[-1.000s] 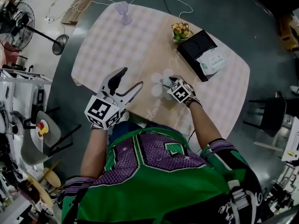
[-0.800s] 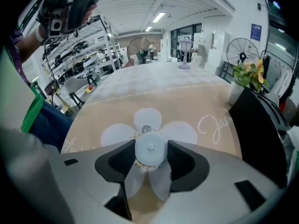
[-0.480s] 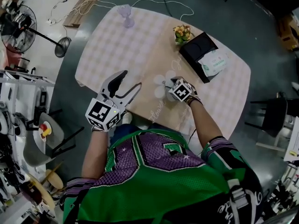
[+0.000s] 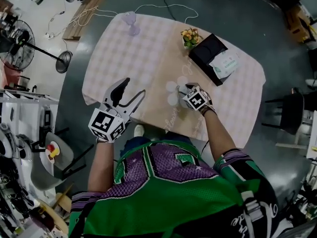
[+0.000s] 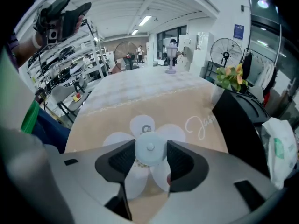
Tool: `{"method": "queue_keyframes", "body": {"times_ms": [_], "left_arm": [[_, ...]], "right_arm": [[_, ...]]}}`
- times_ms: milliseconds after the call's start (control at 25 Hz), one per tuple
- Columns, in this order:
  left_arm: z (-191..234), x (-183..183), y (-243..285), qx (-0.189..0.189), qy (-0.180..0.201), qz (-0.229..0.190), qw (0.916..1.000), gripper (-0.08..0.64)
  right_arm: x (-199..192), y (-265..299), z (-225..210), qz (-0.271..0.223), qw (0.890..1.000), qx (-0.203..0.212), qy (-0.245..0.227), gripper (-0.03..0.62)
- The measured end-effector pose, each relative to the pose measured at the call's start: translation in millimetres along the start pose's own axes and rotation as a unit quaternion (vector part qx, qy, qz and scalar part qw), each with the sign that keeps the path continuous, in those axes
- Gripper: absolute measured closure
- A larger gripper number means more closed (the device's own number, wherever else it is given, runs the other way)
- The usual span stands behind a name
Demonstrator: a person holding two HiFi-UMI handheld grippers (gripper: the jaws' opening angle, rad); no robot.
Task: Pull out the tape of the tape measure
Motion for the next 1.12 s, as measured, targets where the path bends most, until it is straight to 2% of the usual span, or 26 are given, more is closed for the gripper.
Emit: {"method": "queue_keyframes", "body": {"times_ms": [160, 320, 520, 880, 1120], "left_arm": [[5.6, 5.7, -4.8, -0.017, 0.006, -0.015, 0.9997, 0.265], [7.9, 15.6, -8.3, -0.04, 0.013, -0.032, 0.9986, 0.265], [11.1, 32.5, -2.7, -0.075, 0.023, -0.055, 0.9954, 0.266], [8.8, 52.0, -8.6, -0.147, 0.013, -0.082, 0.9856, 0.272], [6.6, 86.7, -31.7, -0.205, 0.006, -0.14, 0.9688, 0.278]], "right_arm": [[16.5, -32.9, 3.9, -0.038, 0.999, -0.026, 0.018, 0.373], [38.1, -69.9, 11.8, -0.067, 0.996, -0.058, 0.017, 0.373], [71.7, -123.6, 13.2, -0.11, 0.988, -0.111, 0.015, 0.373], [130.0, -227.0, 41.5, -0.202, 0.958, -0.204, 0.015, 0.373], [164.3, -287.3, 67.6, -0.254, 0.93, -0.266, 0.019, 0.373]]}}
Point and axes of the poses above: the fingertips, and each gripper's own axes: y forward along the fingers, z to its left, x out of its top, the point moved 2 cm from there along -y, backward along the fingers, and after that the axes turned 11 degrees about z, right-handed, at the moved point
